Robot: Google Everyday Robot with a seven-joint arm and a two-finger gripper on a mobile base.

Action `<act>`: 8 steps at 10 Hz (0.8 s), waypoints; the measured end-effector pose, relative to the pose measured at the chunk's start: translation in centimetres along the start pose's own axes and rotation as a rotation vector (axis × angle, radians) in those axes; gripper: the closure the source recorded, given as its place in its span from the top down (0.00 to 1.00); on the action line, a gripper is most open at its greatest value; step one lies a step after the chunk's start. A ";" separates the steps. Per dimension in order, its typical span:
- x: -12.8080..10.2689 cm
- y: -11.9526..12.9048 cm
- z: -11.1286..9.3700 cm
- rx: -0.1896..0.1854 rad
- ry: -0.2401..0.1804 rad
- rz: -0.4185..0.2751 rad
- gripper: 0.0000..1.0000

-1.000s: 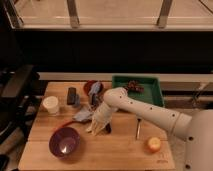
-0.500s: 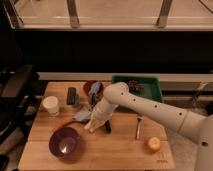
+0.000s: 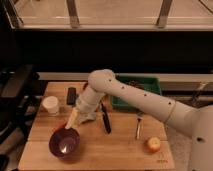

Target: Place banana in paper cup

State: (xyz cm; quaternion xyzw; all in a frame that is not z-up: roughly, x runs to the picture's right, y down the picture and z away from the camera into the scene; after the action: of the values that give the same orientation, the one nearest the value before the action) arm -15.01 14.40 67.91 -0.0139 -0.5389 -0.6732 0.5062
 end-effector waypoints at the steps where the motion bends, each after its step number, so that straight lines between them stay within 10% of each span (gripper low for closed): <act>1: 0.1 -1.9 -0.1 0.013 -0.025 -0.110 0.00; 3: 0.3 -4.8 -0.2 0.039 -0.056 -0.274 0.00; 8: 0.2 -5.4 -0.2 0.043 -0.060 -0.311 0.00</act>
State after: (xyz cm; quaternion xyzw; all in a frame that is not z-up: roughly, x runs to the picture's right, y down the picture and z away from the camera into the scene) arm -18.74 13.56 64.12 0.0605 -0.5637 -0.7309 0.3800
